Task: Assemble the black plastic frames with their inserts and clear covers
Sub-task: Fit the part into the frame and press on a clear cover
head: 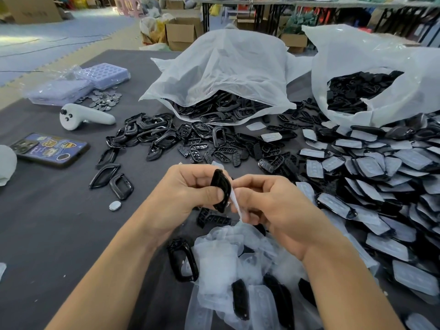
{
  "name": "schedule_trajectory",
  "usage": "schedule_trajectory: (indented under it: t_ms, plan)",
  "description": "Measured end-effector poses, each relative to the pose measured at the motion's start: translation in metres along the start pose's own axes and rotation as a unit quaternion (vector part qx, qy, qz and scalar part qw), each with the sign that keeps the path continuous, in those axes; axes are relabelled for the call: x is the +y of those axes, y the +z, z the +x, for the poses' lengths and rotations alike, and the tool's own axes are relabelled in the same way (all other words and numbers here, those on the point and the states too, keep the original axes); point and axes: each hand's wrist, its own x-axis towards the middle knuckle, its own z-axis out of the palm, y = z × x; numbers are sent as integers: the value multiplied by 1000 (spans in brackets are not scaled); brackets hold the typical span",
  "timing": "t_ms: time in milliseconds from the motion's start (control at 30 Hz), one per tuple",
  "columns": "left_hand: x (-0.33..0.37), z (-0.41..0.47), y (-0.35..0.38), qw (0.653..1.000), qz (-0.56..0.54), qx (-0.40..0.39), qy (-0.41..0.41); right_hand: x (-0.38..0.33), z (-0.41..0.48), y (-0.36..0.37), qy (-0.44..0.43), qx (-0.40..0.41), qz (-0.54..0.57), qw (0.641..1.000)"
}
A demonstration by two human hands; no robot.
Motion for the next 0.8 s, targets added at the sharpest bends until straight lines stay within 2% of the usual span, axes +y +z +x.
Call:
schedule_trajectory:
  t_ms: [67,200,300,433,567,800]
  plan:
    - [0,0,2,999,10,42,-3,0,0,0,-7,1,-1,1000]
    - [-3,4,4,981,-9,192,-27,2,2,1,-32,40,-18,999]
    - [-3,5,5,973,-23,224,-55,2,3,3,-40,62,-10,997]
    - [-1,4,7,971,-24,223,-80,2,5,5,-45,128,10,991]
    - [3,1,9,979,-76,170,-83,1,4,3,-51,183,10,982]
    - [1,3,28,979,-98,137,-111,2,5,7,-94,191,0,977]
